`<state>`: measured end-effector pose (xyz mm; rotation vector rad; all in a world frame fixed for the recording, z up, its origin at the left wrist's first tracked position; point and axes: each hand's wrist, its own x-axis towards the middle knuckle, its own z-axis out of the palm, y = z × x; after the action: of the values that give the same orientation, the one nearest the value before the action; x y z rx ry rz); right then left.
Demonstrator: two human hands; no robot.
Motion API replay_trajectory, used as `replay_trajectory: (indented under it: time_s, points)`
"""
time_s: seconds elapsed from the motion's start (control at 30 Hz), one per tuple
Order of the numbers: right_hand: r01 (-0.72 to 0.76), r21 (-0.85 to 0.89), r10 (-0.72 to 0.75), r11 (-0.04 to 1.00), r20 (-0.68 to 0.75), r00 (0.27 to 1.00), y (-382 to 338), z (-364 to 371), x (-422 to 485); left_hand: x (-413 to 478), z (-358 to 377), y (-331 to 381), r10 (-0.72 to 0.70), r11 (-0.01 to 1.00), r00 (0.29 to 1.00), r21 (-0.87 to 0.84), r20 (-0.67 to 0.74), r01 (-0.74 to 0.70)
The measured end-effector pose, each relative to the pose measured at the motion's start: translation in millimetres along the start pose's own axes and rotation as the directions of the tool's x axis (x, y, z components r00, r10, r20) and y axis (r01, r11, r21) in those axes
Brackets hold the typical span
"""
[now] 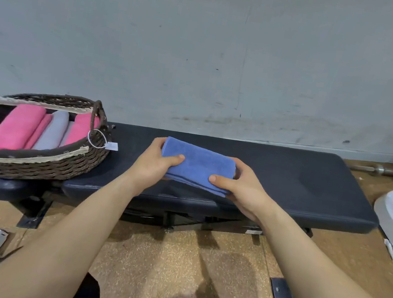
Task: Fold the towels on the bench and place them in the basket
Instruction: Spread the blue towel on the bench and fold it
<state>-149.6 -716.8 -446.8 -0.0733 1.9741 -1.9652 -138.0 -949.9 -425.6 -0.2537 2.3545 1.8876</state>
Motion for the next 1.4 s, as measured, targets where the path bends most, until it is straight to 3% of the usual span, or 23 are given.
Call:
replay_trajectory:
  time_s: [0.13,0.3,0.53,0.77,1.0,1.2,1.3,1.4]
  points:
    - [0.018,-0.096,-0.024,0.995,-0.071,0.997,5.1,21.8,-7.9,-10.5,-22.4,-7.4,0.082,0.989,0.996,0.128,-0.025,-0.078]
    - [0.001,-0.133,-0.017,0.991,-0.118,0.993,0.0,37.7,-12.1,-20.4,-38.3,-13.9,0.057,0.992,0.997,0.113,-0.052,-0.051]
    - [0.054,0.033,-0.046,0.998,-0.208,0.977,-41.5,65.8,-3.5,-47.3,-48.4,-9.8,0.067,0.990,0.981,0.137,-0.184,-0.042]
    - [0.160,-0.232,-0.192,0.960,-0.120,0.974,-99.6,110.8,19.6,-63.9,-84.0,5.6,0.087,0.981,0.956,0.189,-0.282,-0.033]
    - [0.318,-0.425,-0.342,0.848,0.020,0.939,-163.0,202.3,79.2,-67.8,-176.0,30.4,0.091,0.993,0.887,0.106,-0.453,-0.048]
    - [0.417,-0.652,-0.361,0.634,0.227,0.904,-167.8,292.7,143.0,-53.9,-240.8,15.6,0.061,0.963,0.830,0.253,-0.554,0.098]
    - [0.421,-0.741,-0.309,0.523,0.295,0.904,-149.9,325.1,170.1,-40.8,-256.6,1.5,0.023,0.878,0.840,0.412,-0.543,0.243]
    - [0.361,-0.814,-0.191,0.455,0.307,0.933,-128.1,344.2,191.7,-26.4,-266.0,-11.3,-0.022,0.708,0.860,0.599,-0.510,0.374]
